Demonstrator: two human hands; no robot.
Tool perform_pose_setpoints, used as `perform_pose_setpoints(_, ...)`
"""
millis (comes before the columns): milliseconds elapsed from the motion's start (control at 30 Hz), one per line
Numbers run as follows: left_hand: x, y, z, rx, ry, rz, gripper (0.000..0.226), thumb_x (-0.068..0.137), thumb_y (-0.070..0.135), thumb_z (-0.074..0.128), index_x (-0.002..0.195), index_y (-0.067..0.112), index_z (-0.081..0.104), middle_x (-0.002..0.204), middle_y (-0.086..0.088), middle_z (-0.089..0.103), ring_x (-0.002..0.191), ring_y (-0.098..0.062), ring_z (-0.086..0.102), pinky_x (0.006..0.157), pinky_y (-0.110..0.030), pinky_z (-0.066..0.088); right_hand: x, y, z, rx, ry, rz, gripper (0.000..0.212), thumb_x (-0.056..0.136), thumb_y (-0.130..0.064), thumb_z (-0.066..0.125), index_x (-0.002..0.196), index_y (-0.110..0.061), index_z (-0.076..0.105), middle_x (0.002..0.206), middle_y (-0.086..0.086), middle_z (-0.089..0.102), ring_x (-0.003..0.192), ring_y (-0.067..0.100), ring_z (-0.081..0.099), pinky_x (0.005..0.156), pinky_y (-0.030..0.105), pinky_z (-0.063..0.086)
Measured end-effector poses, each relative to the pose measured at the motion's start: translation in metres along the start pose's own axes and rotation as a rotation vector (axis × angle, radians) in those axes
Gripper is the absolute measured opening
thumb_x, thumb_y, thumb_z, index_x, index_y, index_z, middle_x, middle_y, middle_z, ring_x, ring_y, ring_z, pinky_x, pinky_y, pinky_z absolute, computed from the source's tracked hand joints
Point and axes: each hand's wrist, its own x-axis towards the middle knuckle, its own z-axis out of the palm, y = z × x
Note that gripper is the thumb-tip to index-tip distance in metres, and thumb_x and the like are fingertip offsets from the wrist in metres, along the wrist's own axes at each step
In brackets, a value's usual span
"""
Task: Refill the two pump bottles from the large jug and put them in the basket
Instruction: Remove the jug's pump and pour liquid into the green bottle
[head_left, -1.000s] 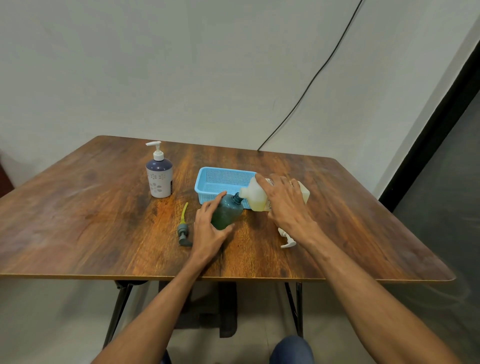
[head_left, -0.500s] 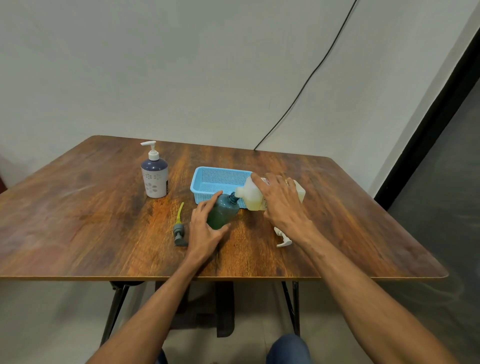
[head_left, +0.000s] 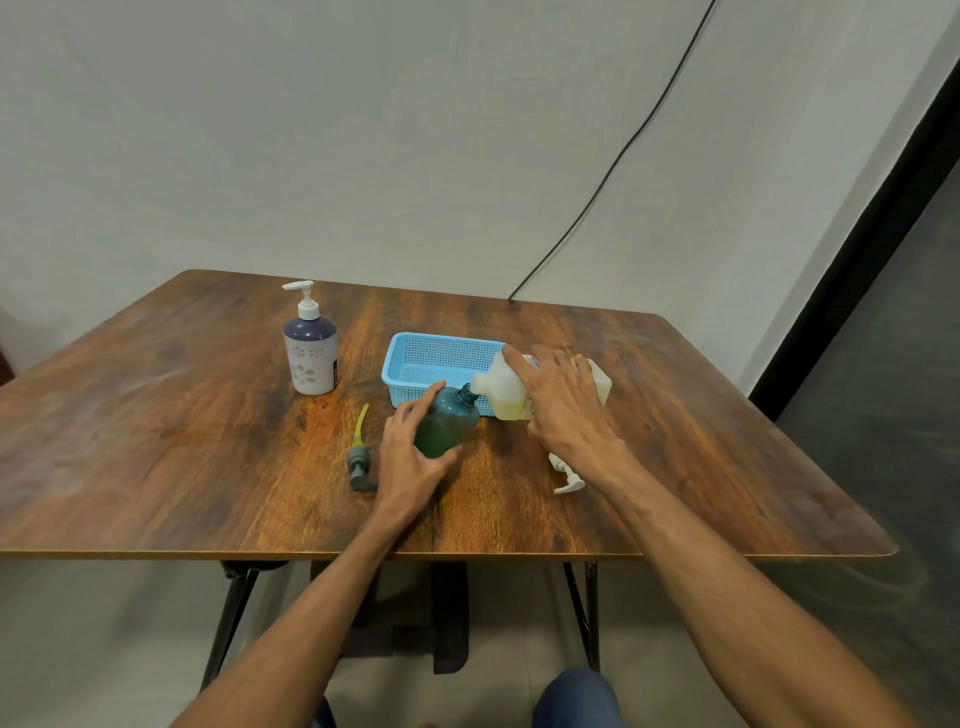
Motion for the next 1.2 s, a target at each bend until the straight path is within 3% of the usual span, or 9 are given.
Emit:
perform_pose_setpoints(300,0.0007,0.0013,-0.0003,0.002,-0.007,0.007,0.089,0.077,0.017,0.084,0.152,0.035,0.039,0.132,0.015,0.046,0.124,-0.014,0.046,0.106,-0.044,0.048,0.0009,-0.0005,-0.0017,-0.005,-0.005,0.0,0.091,0.083,-0.021,0.077,0.157,-0.027,0.024,0.153,0.011,0.041,0.138,0.034,0.04,0.116,0.055,0.029)
perform_pose_setpoints(533,0.0001,0.0031,-0.0016,0.002,0.004,0.016,0.09,0.076,0.019,0.085,0.151,0.039,0.04,0.129,0.021,0.045,0.122,-0.012,0.046,0.105,-0.038,0.045,0.0014,0.0007,-0.0006,-0.001,-0.002,-0.002,0.092,0.081,-0.02,0.078,0.156,-0.028,0.025,0.152,0.011,0.041,0.138,0.034,0.041,0.115,0.056,0.029)
perform_pose_setpoints(667,0.0013,0.0034,-0.0013,-0.005,0.003,0.006,0.088,0.076,0.018,0.085,0.152,0.032,0.042,0.134,0.01,0.049,0.124,-0.016,0.048,0.106,-0.043,0.047,0.0021,0.0006,0.0014,-0.001,-0.004,-0.001,0.094,0.081,-0.02,0.079,0.156,-0.028,0.024,0.152,0.011,0.042,0.138,0.034,0.04,0.116,0.057,0.029)
perform_pose_setpoints(867,-0.0004,0.0039,-0.0017,0.0,0.011,0.01,0.088,0.077,0.019,0.085,0.151,0.031,0.041,0.132,0.014,0.045,0.125,-0.014,0.046,0.105,-0.034,0.043,0.003,0.0008,0.0024,-0.001,-0.006,0.002,0.095,0.08,-0.02,0.08,0.157,-0.028,0.024,0.152,0.011,0.041,0.138,0.034,0.04,0.117,0.057,0.028)
perform_pose_setpoints(1033,-0.0002,0.006,-0.0025,0.008,0.008,0.003,0.087,0.077,0.018,0.085,0.152,0.029,0.041,0.136,0.007,0.048,0.126,-0.016,0.047,0.104,-0.03,0.04,0.0033,0.0003,0.0026,0.009,-0.01,0.008,0.095,0.081,-0.021,0.08,0.157,-0.028,0.023,0.153,0.011,0.04,0.14,0.034,0.038,0.118,0.057,0.027)
perform_pose_setpoints(1133,-0.001,0.0066,-0.0025,0.005,0.011,0.009,0.087,0.077,0.017,0.084,0.151,0.034,0.04,0.133,0.013,0.045,0.125,-0.015,0.046,0.099,-0.016,0.035,0.0028,0.0003,0.0034,0.015,-0.002,0.013,0.096,0.08,-0.021,0.081,0.157,-0.028,0.024,0.152,0.012,0.042,0.14,0.034,0.039,0.117,0.057,0.028)
perform_pose_setpoints(1200,-0.0006,0.0065,-0.0027,-0.001,0.008,0.009,0.087,0.077,0.018,0.085,0.151,0.033,0.041,0.134,0.011,0.047,0.125,-0.015,0.047,0.1,-0.019,0.039,0.0029,0.0,0.004,0.018,-0.003,0.015,0.096,0.08,-0.021,0.081,0.157,-0.029,0.024,0.152,0.012,0.042,0.139,0.035,0.039,0.118,0.058,0.028)
